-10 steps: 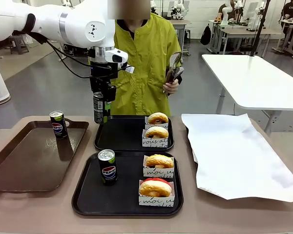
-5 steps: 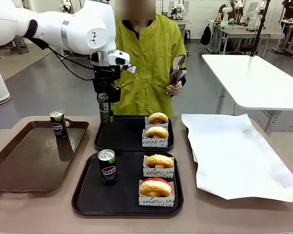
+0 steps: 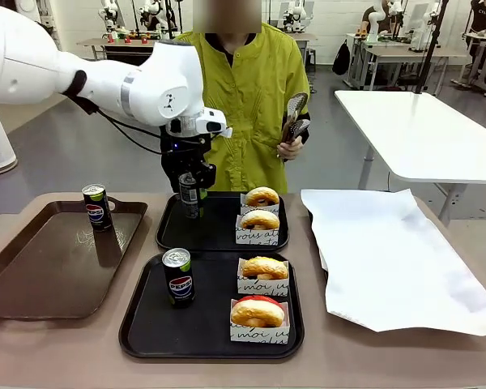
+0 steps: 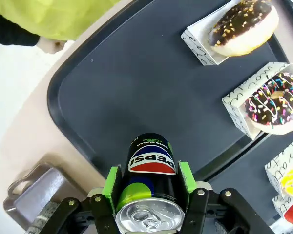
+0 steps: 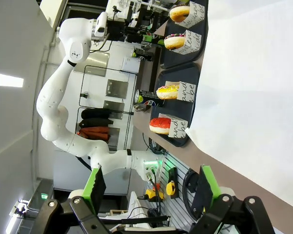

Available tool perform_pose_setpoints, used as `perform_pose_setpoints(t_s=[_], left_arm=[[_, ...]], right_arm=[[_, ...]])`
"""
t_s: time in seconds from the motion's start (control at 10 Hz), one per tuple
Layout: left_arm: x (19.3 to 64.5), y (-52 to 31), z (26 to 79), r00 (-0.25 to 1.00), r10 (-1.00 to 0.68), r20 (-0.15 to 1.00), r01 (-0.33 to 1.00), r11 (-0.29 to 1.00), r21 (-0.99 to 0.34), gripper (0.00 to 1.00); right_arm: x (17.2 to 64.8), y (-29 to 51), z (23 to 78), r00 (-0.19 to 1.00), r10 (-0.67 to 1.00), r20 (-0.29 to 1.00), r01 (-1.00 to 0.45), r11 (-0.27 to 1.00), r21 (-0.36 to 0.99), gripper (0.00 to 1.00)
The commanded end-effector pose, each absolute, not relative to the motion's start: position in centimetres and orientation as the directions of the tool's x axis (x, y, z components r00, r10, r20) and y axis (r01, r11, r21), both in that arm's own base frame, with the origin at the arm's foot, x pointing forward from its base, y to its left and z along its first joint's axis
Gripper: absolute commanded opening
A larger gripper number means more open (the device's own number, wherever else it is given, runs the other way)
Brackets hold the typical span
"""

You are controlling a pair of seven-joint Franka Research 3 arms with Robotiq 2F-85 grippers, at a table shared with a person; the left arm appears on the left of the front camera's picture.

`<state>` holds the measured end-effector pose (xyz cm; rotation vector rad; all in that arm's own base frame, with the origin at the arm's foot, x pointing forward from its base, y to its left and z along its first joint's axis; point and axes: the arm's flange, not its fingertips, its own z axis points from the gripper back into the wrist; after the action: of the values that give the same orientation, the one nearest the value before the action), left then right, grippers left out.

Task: Set up donuts and drinks on trays.
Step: Pick up one Pepsi coke from the Handle tray and place it on the Flat Tray without a Pepsi coke.

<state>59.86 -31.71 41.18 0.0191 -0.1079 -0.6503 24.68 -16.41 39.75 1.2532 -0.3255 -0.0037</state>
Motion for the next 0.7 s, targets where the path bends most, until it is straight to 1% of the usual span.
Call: perform_pose_setpoints(t_s=[0.0,0.6], left_arm=[[61.3,-32.0,40.9,0.798,-0.592,0.113,0.591,0.805,0.042,0.58],[62.1,-32.1,38.8,0.797,-0.595,0.098,0.594,0.803,0.042,0.58]], right_arm=[[25.0,-16.4,39.8,0.946,-0.193,0.261,-0.196,0.301,0.933,1.0],[25.0,-16.4,39.8,0.946,-0.193,0.261,-0.196,0.301,0.933,1.0]])
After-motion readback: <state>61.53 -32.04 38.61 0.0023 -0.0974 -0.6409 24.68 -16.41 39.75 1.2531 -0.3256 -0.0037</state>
